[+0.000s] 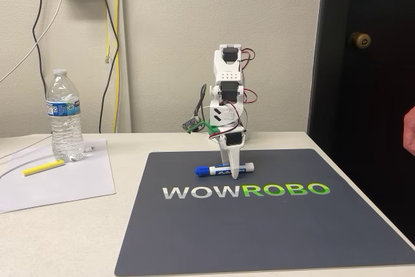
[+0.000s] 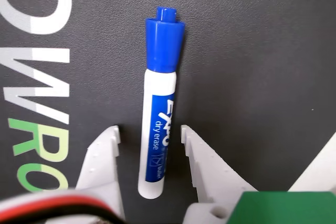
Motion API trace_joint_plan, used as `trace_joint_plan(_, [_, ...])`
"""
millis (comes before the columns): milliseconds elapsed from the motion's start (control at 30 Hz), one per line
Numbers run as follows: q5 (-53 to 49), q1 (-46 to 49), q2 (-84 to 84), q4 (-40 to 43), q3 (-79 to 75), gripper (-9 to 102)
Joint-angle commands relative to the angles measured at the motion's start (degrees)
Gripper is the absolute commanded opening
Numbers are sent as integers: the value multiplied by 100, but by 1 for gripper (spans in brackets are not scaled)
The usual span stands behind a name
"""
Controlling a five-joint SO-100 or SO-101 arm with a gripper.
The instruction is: Pick up the blue marker.
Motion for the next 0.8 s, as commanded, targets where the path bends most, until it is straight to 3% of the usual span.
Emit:
trace_joint_plan(0, [70, -62, 0, -18, -70, 18])
trace_joint_plan(767, [114, 0, 26, -123, -53, 6])
